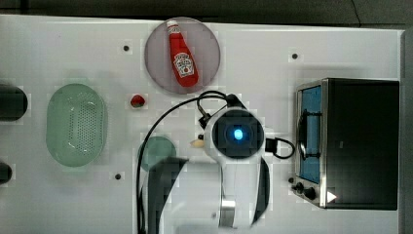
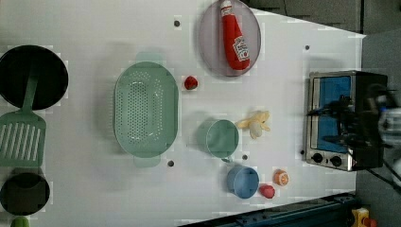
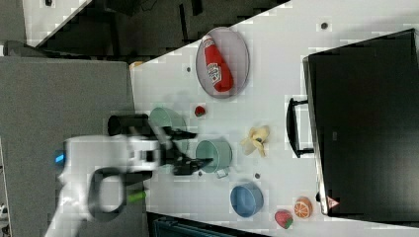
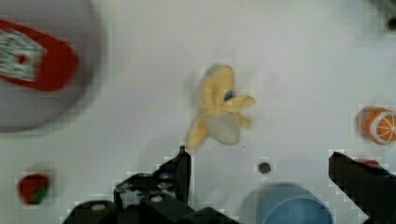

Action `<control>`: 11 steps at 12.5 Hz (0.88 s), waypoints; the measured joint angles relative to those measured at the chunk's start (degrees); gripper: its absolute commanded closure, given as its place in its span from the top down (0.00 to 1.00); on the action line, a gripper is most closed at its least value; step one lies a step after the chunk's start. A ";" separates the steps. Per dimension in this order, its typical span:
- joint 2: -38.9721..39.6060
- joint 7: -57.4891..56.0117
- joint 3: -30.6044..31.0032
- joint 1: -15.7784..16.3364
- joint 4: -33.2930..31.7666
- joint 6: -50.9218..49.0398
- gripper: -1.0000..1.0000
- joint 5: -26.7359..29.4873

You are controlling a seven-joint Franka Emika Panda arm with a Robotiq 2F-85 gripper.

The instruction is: Pick banana from table and place on oven.

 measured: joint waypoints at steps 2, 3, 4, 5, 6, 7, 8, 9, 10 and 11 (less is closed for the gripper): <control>5.31 0.00 0.27 -0.54 -2.69 8.03 1.00 -1.09; 7.02 0.02 -0.28 -0.29 -3.92 11.95 1.00 -0.94; 8.57 0.02 -0.24 -0.45 -4.81 14.91 1.00 -0.43; 9.70 0.02 0.24 -0.78 -5.15 16.20 1.00 -0.06; 10.60 0.02 0.18 -0.64 -5.26 17.79 1.00 -0.51; 11.48 0.03 0.08 -0.72 -5.37 19.56 1.00 -0.99; 12.54 0.03 0.00 -0.74 -5.60 22.49 1.00 -0.99; 14.20 0.03 -0.03 -0.65 -5.60 26.66 1.00 -0.99; 16.35 0.03 0.03 -0.53 -5.48 30.52 1.00 -1.33; 18.48 0.05 0.04 -0.27 -5.37 33.21 1.00 -1.19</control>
